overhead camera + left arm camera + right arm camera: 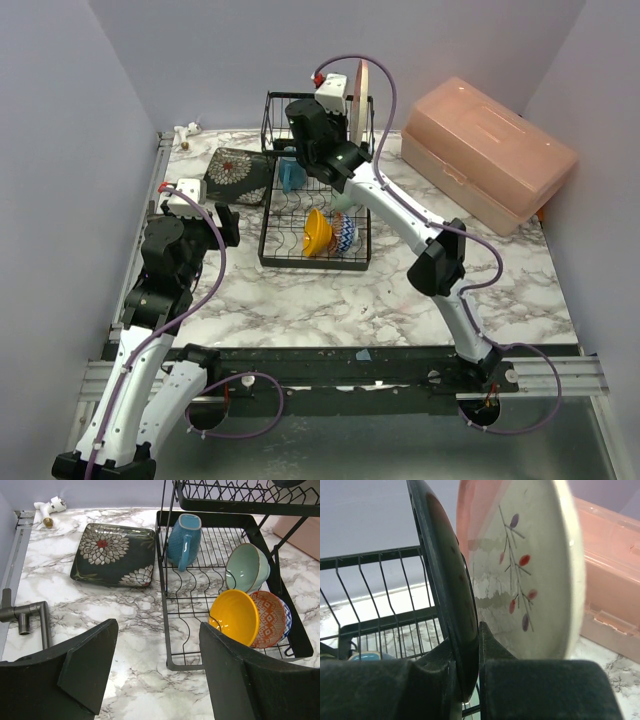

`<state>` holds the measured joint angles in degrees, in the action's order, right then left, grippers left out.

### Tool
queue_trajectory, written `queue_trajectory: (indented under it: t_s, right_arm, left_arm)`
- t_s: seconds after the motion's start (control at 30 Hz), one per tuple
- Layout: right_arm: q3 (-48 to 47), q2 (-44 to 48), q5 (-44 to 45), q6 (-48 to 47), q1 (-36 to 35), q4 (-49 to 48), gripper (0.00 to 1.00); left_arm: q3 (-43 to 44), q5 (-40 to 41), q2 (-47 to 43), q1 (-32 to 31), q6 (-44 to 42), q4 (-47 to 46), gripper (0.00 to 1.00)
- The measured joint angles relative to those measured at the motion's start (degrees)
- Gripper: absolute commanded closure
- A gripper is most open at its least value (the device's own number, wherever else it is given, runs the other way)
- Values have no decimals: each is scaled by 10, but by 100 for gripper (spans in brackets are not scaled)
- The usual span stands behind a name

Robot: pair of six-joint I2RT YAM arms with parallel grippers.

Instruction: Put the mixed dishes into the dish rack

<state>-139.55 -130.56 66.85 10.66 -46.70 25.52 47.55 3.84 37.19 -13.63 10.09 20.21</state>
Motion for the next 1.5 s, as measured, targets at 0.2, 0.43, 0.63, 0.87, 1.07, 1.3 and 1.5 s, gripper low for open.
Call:
queue_trajectory:
  t_s: [0.2, 0.43, 0.63, 0.87, 1.07, 1.3, 1.5]
  right_arm:
    - [0, -24, 3, -16, 3, -15, 85]
    - [0, -32, 6, -18, 8, -26, 80]
    - [0, -36, 9, -17, 10, -34, 75]
    - [0, -36, 9, -17, 10, -36, 67]
    - [0, -36, -9, -12, 11, -27, 53]
    - [0, -11, -94, 5, 11, 20, 34]
    - [12, 54, -192, 19, 11, 57, 30]
  left_arm:
    - [0, 0, 1, 0, 0, 0, 27]
    - [0, 0, 1, 0, 0, 0, 27]
    - [0, 0, 1, 0, 0, 0, 27]
    - [0, 0, 1, 0, 0, 0, 26]
    - [0, 0, 5, 0, 0, 0, 27]
    - [0, 0, 13, 0, 0, 0, 27]
    - [0, 0, 25, 0, 0, 0, 25]
